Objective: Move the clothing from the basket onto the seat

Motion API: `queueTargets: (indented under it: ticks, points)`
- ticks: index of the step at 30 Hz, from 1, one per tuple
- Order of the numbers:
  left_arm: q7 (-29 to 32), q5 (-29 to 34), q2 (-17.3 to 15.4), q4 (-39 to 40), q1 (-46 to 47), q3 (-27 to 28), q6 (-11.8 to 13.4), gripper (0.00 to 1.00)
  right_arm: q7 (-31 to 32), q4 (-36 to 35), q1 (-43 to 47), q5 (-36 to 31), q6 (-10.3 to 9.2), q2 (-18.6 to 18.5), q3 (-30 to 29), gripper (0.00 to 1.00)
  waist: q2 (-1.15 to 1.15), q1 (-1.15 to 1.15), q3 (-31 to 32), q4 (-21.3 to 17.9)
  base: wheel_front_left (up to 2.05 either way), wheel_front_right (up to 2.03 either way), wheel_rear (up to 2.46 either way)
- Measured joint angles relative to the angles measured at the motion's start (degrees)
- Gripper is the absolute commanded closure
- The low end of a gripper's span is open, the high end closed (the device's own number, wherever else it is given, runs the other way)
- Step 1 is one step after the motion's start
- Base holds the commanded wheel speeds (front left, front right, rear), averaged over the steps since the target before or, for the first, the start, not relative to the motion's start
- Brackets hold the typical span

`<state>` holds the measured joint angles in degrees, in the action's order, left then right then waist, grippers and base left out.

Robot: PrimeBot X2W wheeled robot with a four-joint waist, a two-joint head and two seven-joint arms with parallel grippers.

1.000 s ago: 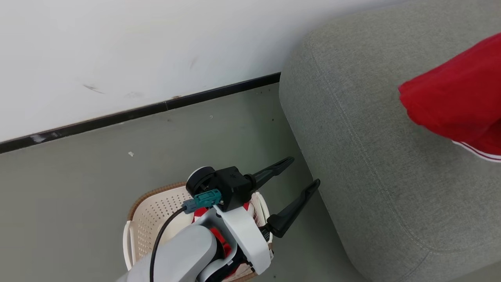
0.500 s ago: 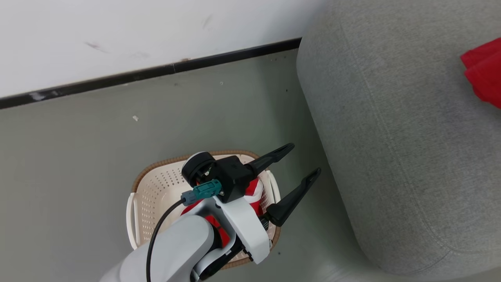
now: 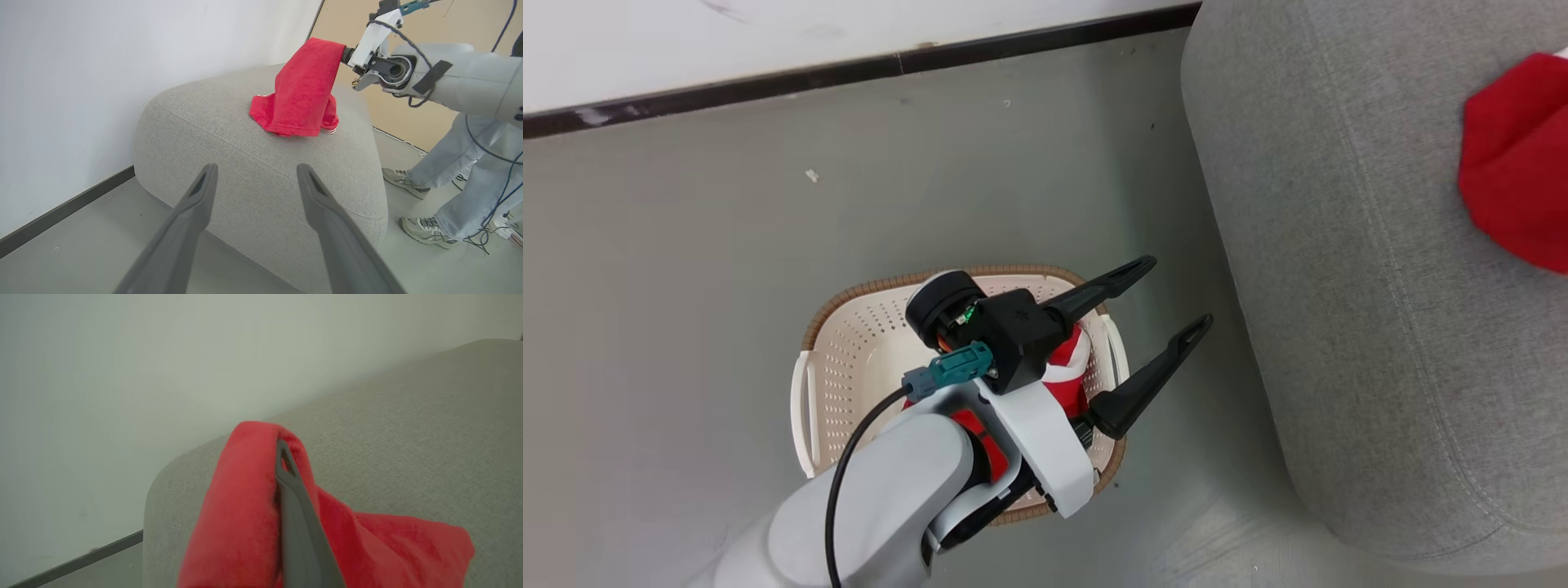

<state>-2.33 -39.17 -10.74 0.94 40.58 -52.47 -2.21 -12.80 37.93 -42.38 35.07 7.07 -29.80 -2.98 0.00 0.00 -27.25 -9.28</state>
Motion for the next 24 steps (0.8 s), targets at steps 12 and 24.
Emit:
queueTargets:
  ticks: [12, 24]
  points:
    - [-1.6, 0.3, -0.4, -1.2, 1.2, 1.0, -1.5, 0.0, 3.7, 5.0, 1.4, -2.6, 0.01, -1.5, 8.5, 0.78, 0.0, 0.0, -0.5, -0.5, 0.0, 0.0, 0.0]
    - [-3.9, -0.6, -0.6, -3.3, 1.2, 1.6, -2.5, 0.0, 9.9, 6.8, 3.7, 1.0, 0.01, -1.6, 15.6, 0.0, 0.0, 0.0, 2.8, -1.1, 0.0, 0.0, 0.0]
